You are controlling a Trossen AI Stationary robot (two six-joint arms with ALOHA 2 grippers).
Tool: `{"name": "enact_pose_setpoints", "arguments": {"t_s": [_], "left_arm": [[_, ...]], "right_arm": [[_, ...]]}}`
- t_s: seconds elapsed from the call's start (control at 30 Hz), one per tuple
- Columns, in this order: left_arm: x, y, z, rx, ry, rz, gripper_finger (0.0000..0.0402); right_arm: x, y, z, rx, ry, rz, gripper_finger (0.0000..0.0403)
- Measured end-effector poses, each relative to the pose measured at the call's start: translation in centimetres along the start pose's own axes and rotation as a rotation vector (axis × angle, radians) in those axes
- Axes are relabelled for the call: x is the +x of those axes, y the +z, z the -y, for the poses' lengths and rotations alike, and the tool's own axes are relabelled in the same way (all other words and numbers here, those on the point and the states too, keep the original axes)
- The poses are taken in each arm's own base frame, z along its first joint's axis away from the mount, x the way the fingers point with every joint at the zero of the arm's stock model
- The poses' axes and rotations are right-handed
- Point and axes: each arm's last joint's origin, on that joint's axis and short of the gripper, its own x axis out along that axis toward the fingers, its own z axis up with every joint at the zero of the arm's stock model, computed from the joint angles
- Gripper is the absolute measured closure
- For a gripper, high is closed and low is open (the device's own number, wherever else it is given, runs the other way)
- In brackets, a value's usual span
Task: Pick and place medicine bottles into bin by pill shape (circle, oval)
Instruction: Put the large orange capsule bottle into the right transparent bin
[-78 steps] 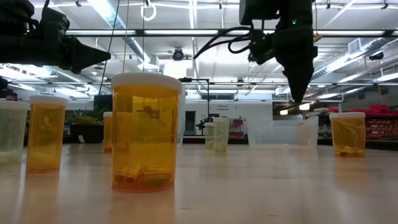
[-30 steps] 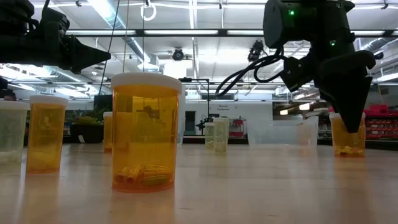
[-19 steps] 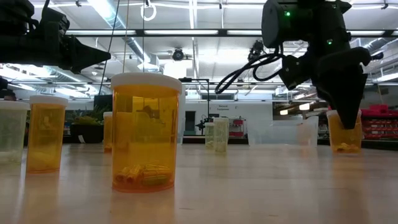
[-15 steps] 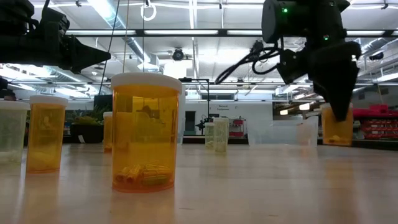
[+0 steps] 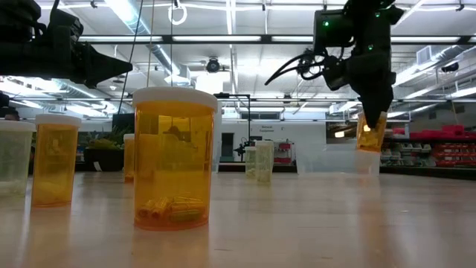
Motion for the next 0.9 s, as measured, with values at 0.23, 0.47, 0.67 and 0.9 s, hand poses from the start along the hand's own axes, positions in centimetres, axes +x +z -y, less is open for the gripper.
{"name": "enact_pose_setpoints", "arguments": {"t_s": [0.23, 0.47, 0.67, 0.9], "left_arm": [[0.0, 0.0, 0.0, 0.0, 0.0, 0.0, 0.0369], [0.0, 0.0, 0.0, 0.0, 0.0, 0.0, 0.0378], [0.0, 0.0, 0.0, 0.0, 0.0, 0.0, 0.0373], [0.0, 0.0, 0.0, 0.0, 0.0, 0.0, 0.0366]], "right_arm": [[-1.9, 3.0, 2.3, -0.05, -0.081, -0.002, 0.0178], [-3.4, 5.9, 5.3, -0.071, -0.153, -0.005, 0.0178], [-3.1, 6.9, 8.3, -0.045, -0.176, -0.036, 0.0178], [-3.3, 7.0, 11.2, 0.01, -0.187, -0.031, 0.0178]]}}
